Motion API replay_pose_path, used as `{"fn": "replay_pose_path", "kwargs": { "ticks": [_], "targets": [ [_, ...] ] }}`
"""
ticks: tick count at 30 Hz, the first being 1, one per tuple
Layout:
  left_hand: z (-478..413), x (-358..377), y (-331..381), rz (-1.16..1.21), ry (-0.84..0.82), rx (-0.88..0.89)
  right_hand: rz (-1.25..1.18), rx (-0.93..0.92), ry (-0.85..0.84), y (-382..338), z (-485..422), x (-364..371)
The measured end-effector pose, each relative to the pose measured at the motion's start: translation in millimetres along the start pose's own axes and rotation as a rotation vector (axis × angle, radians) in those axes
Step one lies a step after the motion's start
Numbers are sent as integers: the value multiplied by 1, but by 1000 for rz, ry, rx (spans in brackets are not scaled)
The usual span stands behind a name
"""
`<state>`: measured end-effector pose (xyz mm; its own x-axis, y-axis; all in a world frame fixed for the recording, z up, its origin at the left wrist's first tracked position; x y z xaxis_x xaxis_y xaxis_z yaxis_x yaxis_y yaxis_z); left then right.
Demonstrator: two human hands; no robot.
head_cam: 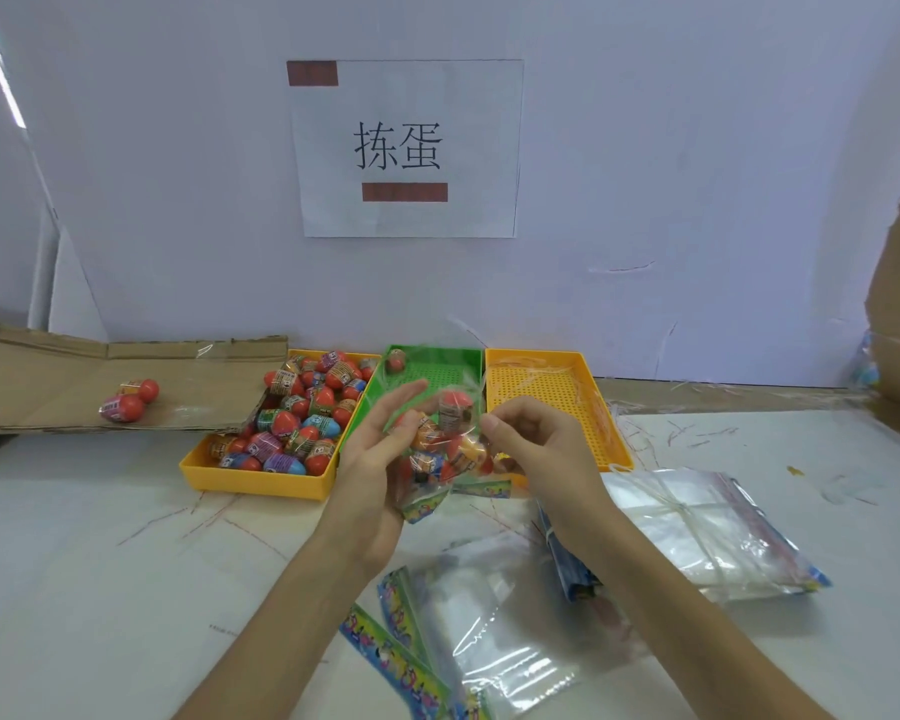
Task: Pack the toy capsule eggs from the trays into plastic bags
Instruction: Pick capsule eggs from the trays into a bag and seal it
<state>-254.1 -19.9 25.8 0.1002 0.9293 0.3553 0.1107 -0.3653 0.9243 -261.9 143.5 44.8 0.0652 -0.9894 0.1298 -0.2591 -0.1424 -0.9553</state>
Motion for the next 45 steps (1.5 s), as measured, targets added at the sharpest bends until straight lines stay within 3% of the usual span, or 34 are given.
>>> {"fn": "replay_pose_path", "kwargs": {
  "ticks": [12, 17, 26, 30, 38, 45],
  "targets": [
    [4, 3, -5, -64, 15, -25, -201, 41, 35, -3, -3, -8],
    [8, 13, -9, -108, -45, -43, -78, 46, -33, 0, -3, -3],
    [11, 17, -13, -132, -44, -80, -207, 133, 18, 8, -3, -7],
    [11, 11, -10, -106, 29, -40, -191, 173, -49, 11, -1, 3],
    [14, 12, -7, -136, 44, -8, -183, 134, 7, 8, 1, -3],
    [14, 13, -10, 0, 45, -61, -287, 83, -19, 4, -1, -1]
  ]
}}
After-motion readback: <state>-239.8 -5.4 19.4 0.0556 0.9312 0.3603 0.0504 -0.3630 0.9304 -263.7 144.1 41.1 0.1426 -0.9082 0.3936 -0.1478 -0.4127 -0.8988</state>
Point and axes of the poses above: each hand's wrist, its own z-axis away from the middle knuckle, its own x-axis out of the palm, y = z × x, the point moved 9 cm from there along -z, towards the middle knuckle, and after that the axes turned 9 degrees about -z, right-handed, at the moved point
